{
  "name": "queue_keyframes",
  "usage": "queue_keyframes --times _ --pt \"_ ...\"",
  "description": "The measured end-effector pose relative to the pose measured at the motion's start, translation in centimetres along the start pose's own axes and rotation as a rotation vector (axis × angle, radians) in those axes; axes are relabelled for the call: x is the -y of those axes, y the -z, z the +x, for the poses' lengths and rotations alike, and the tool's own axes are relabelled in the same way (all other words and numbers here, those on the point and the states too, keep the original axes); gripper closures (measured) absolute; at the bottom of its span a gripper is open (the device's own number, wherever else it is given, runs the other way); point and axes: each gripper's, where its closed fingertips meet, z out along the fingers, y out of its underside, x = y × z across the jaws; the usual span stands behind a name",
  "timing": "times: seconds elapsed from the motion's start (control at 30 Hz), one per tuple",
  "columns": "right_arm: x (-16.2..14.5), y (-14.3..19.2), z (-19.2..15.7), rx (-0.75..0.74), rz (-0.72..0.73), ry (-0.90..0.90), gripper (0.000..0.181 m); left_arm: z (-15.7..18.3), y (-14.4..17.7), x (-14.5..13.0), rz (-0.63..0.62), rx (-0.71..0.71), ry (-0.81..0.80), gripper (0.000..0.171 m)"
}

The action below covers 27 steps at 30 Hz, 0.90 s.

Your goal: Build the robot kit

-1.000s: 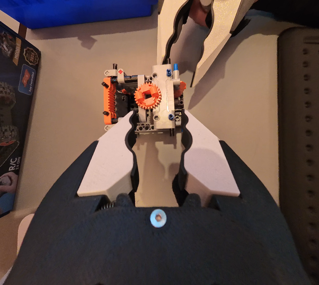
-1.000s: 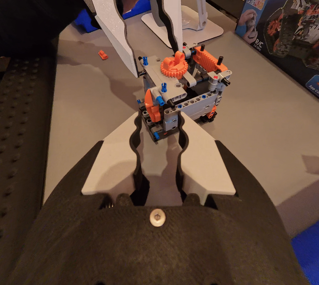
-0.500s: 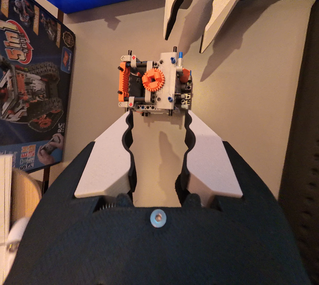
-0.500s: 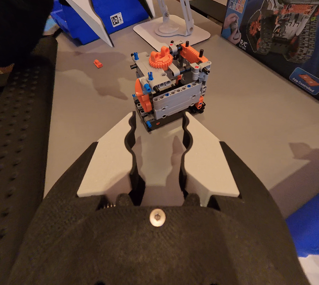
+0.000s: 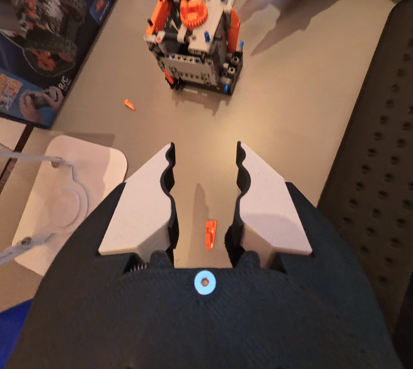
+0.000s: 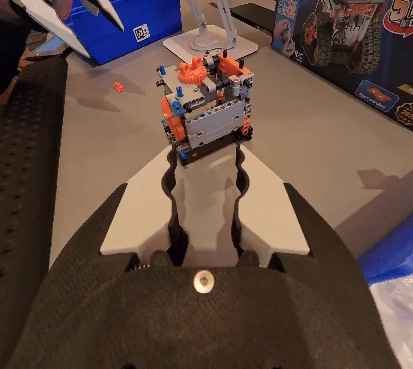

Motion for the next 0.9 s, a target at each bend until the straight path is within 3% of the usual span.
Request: queue_keyframes --times 0.27,0.37,0.57,0.9 --pt "1.2 1.1 -0.1 -0.041 0.017 0.028 0.149 2.5 3.4 -3.0 0.126 -0.030 0.091 0.123" --pt "1.6 0.5 -2.1 -0.044 -0.076 0.039 0.154 3.1 2.7 -3.8 0.130 -0.021 0.080 0.123" --pt "-0.6 -1.7 -6.4 -0.059 -0.331 0.043 0.153 4.1 0.4 -4.0 0.162 -0.083 0.102 0.122" --pt "-0.1 -3.2 -5.0 -0.197 -0.231 -0.005 0.153 4.1 -1.6 -5.0 0.159 -0.085 0.105 0.123"
